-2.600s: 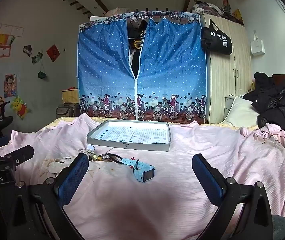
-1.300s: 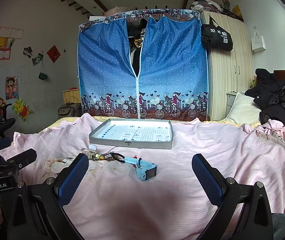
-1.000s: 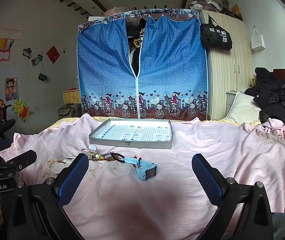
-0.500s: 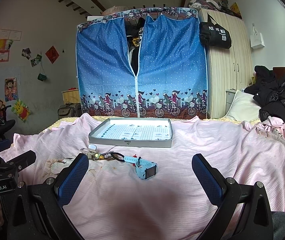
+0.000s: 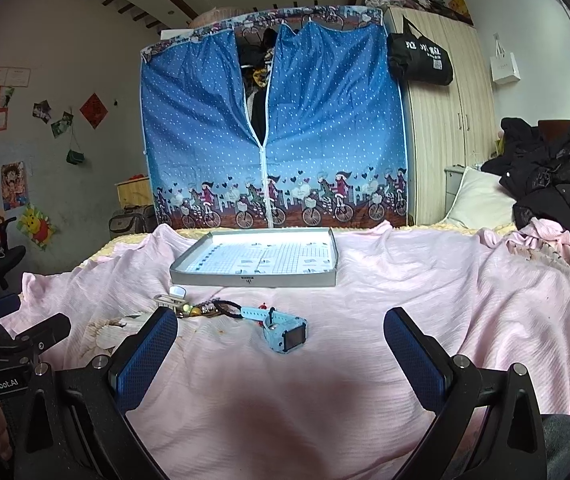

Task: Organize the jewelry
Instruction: 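Move right tool toward the light-blue smartwatch while left tool approaches the beige claw clip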

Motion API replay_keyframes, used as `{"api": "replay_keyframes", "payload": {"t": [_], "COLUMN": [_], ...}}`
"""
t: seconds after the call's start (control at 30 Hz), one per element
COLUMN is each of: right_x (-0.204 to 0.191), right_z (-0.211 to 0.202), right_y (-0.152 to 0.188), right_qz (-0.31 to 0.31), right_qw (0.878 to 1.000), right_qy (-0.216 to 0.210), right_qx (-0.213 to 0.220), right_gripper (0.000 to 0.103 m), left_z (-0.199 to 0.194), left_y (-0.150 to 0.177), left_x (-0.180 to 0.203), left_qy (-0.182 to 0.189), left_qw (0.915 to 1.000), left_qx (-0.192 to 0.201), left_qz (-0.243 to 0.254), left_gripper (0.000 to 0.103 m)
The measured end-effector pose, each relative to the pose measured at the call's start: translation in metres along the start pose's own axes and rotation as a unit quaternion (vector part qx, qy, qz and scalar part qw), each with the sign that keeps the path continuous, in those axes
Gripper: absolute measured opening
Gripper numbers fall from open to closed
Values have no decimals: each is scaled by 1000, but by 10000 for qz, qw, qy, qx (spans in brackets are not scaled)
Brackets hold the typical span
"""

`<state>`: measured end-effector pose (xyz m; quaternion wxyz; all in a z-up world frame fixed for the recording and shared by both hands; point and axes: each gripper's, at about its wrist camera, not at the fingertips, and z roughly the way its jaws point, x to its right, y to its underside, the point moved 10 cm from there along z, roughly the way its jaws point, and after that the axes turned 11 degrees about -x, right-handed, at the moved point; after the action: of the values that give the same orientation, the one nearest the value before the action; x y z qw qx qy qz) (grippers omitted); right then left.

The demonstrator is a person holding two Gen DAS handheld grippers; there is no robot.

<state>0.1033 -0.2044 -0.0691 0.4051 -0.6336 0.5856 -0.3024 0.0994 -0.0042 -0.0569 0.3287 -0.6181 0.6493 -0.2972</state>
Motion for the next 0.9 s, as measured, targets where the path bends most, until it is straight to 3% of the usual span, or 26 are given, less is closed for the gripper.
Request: {"api": "replay_keyframes", "payload": {"t": [0.2, 0.4, 0.53, 0.67, 0.77, 0.9], "right_x": [12, 31, 37, 34, 34, 34], "right_z": [20, 47, 68, 100, 125, 154], "right_y": [10, 16, 8, 1, -1, 0], "right_qz": [492, 1074, 1051, 846, 366, 22], "right_qw": [9959, 9787, 9695, 9561, 9542, 9497], "right_qy": [-266, -739, -904, -1177, -936, -895], "right_qx": [-706, -1583, -2020, -2545, -2818, -3001], "right_gripper": [103, 103, 103, 103, 103, 103], "left_z": [23, 61, 72, 96, 118, 153], "left_y": [10, 12, -8, -32, -44, -51], "left_x": [-1, 1, 5, 16, 20, 11], "left_qy": [283, 834, 884, 759, 736, 705], "left_qw": [9976, 9834, 9815, 9784, 9736, 9698], "left_qx": [-608, -1599, -1699, -1710, -1745, -1908], "left_qz": [-169, -221, 75, 881, 1271, 1346], "left_gripper": [101, 101, 101, 101, 101, 101]}}
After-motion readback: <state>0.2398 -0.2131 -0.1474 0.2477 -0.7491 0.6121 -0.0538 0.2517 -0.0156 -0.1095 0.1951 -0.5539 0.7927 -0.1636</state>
